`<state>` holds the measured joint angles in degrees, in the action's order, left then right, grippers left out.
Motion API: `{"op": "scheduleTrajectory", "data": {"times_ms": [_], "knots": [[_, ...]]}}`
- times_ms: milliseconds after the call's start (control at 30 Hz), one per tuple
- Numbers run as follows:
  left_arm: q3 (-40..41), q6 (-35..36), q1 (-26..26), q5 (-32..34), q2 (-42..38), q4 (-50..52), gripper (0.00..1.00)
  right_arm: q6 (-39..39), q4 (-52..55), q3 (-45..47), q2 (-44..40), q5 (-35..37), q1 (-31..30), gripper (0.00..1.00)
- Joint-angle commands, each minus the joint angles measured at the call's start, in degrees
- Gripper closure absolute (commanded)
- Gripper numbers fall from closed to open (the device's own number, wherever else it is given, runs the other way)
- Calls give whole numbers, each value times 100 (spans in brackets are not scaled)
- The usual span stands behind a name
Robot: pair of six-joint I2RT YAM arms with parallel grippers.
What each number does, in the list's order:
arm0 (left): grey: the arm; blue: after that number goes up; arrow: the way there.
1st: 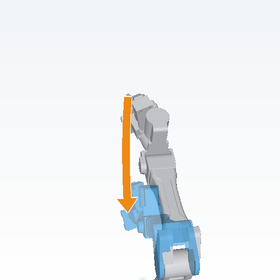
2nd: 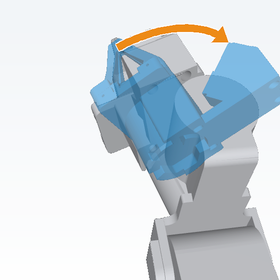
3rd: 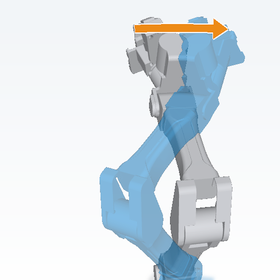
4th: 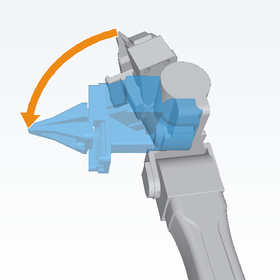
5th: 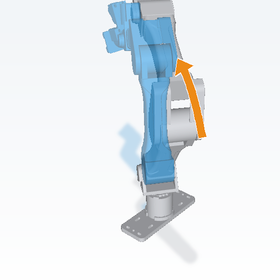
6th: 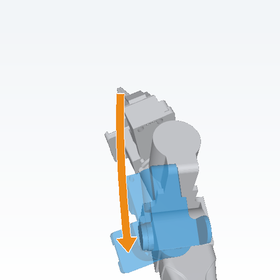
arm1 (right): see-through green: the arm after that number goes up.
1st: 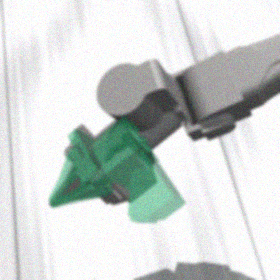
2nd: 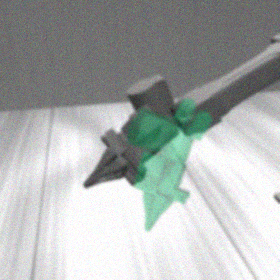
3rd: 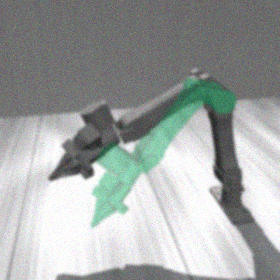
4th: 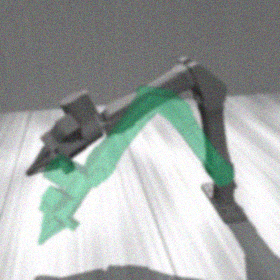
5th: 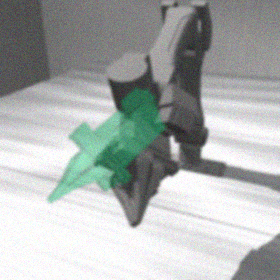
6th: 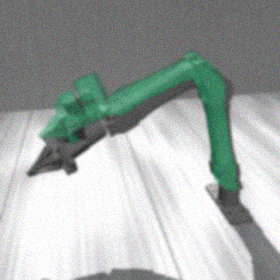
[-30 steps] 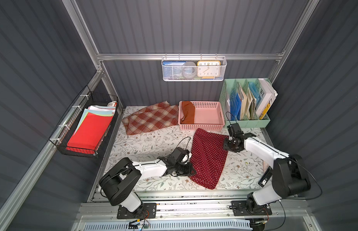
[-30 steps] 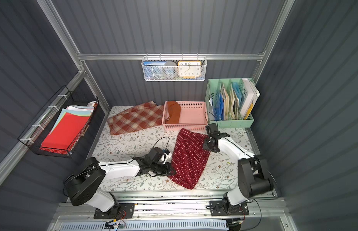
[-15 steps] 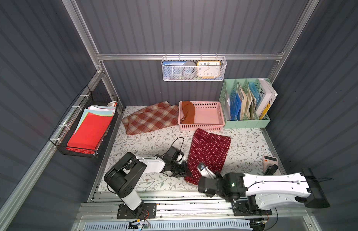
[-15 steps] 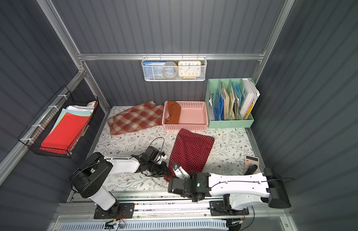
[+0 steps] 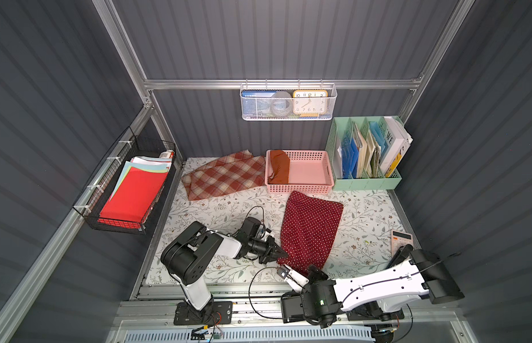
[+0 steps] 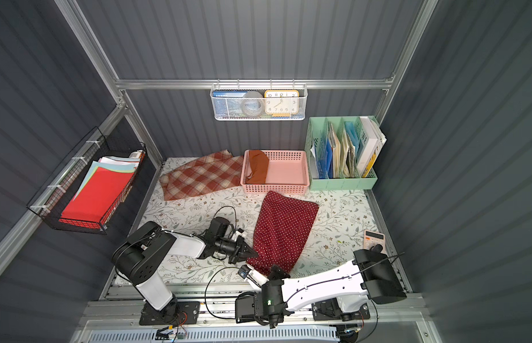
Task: Roll up the skirts
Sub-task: Roll the skirt at the center of the board.
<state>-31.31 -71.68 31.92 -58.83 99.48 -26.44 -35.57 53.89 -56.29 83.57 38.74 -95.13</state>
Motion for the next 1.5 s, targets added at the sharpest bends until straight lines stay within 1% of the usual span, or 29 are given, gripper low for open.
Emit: {"op": "scheduleTrajectory", "data": {"times_ms": [0, 67, 133, 167, 233, 267, 367, 500, 567, 667, 733, 800, 900, 967, 1033, 1133, 1200, 1333, 1467], "knots": [[-90, -608, -46, -214, -201, -211, 100, 256, -62, 150, -179, 33, -14, 7], [-149, -673, -50, -164, -295, -90, 100, 421, -157, 193, -140, -25, -12, 7], [-235, -675, -55, -146, -378, 99, 100, 517, -211, 180, -76, 92, -7, 6], [-277, -634, -59, -129, -426, 232, 100, 549, -297, 192, -74, 171, 3, 2], [-371, -568, -72, -127, -522, 443, 100, 789, -601, 260, -70, 208, 86, 1], [-440, -496, -73, -107, -558, 605, 100, 923, -747, 261, -35, 154, 161, 1], [-599, -209, -80, -64, -610, 1103, 100, 1060, -754, 151, 63, 375, 359, 1], [-571, -227, -81, -78, -614, 1107, 100, 1495, -1374, 345, -60, 190, 539, 1], [-604, -169, -81, -82, -599, 1188, 100, 1600, -1346, 243, 33, 318, 636, 1], [-609, -155, -81, -89, -594, 1196, 100, 1791, -1246, 40, 201, -46, 905, 1], [-622, -107, -90, -112, -592, 1251, 100, 1938, -1396, 83, 296, 50, 918, 1], [-628, -79, -98, -126, -622, 1282, 100, 2053, -1347, 32, 430, -48, 953, 1], [-649, -11, -123, -149, -670, 1391, 100, 2092, -1248, -20, 702, -2, 1046, 1], [-642, 6, -134, -137, -702, 1405, 100, 2066, -1384, 49, 723, 51, 1101, 1], [-632, -7, -142, -131, -715, 1409, 100, 2140, -1631, 167, 679, -205, 1217, 1], [-614, -25, -160, -129, -753, 1396, 100, 2100, -1668, 193, 846, -90, 1320, 1], [-608, -26, -167, -133, -777, 1403, 100, 2131, -1700, 153, 956, -199, 1348, 1], [-588, -19, -219, -140, -860, 1447, 100, 1850, -1347, -83, 1272, 118, 1400, 1], [-548, 11, -285, -150, -867, 1460, 100, 1677, -1307, -142, 1403, 83, 1508, 1]]}}
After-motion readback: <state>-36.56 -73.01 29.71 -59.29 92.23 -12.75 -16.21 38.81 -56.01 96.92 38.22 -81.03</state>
